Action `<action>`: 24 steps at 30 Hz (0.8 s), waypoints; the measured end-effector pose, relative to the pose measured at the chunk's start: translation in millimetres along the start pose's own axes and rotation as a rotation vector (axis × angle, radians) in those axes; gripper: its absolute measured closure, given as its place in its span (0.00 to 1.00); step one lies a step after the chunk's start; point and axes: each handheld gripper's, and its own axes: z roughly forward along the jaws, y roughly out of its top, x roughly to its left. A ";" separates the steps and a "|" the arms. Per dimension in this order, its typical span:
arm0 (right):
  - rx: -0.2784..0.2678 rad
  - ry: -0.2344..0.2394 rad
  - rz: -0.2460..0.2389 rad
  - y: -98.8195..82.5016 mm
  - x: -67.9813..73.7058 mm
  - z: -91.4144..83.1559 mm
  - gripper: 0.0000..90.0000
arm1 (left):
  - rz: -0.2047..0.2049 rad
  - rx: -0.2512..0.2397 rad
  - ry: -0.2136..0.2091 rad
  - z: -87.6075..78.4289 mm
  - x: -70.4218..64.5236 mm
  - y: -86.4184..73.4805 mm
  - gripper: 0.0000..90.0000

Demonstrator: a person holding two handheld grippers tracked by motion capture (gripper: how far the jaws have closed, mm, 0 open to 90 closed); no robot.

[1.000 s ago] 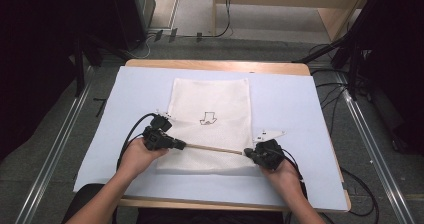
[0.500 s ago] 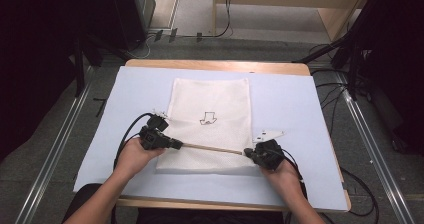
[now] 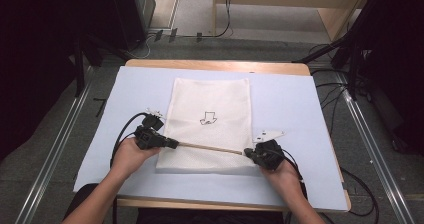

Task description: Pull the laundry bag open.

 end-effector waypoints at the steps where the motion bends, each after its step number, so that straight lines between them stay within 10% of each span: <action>1: 0.001 0.000 -0.001 0.1 0.0 0.0 1.00 | 0.001 -0.003 -0.002 -0.6 0.1 0.0 0.99; 24: 0.004 0.000 -0.015 0.7 0.0 0.1 1.00 | -0.036 -0.021 0.017 -8.2 7.8 -6.1 0.99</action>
